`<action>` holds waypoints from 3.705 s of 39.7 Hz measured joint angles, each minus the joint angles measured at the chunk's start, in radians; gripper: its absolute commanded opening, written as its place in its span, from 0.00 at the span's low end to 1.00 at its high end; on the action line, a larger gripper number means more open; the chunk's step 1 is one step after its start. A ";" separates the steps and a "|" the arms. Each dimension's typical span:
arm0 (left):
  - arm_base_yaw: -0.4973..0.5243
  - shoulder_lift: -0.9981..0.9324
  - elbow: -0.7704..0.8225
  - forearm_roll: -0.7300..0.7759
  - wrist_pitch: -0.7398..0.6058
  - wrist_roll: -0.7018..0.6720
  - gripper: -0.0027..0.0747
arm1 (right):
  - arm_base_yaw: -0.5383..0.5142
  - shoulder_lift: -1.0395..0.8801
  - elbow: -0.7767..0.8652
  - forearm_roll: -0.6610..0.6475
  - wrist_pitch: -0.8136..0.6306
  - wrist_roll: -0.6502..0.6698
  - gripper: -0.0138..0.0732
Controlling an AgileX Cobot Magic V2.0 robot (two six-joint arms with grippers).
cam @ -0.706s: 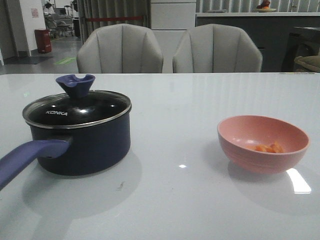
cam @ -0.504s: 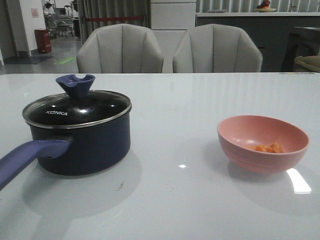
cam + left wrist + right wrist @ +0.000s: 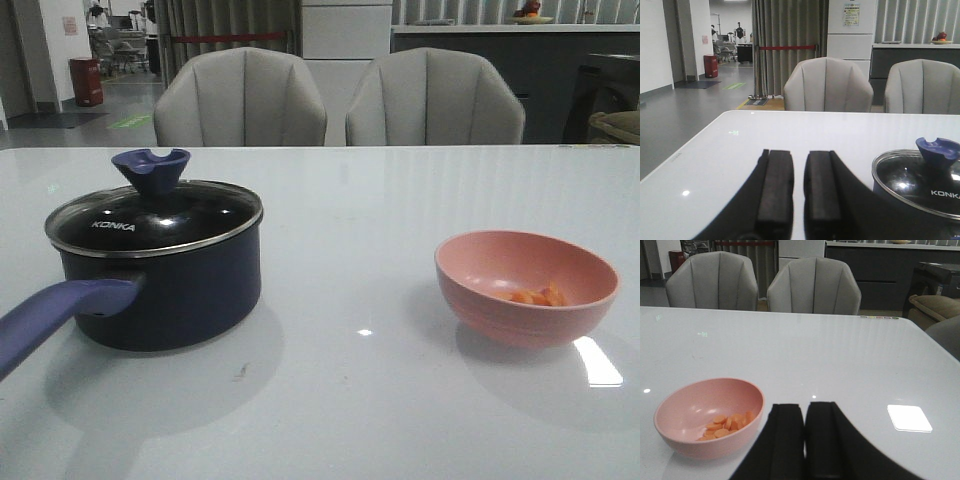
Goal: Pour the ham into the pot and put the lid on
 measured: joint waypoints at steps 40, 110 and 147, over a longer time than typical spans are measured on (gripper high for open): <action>0.000 0.310 -0.309 -0.050 0.352 0.000 0.23 | 0.000 0.000 0.000 0.000 0.000 0.000 0.35; -0.396 1.556 -1.333 -0.085 0.762 -0.066 0.89 | 0.000 0.000 0.000 0.000 0.000 0.000 0.35; -0.463 1.917 -1.690 0.070 1.162 -0.333 0.89 | 0.000 0.000 0.000 0.000 0.000 0.000 0.35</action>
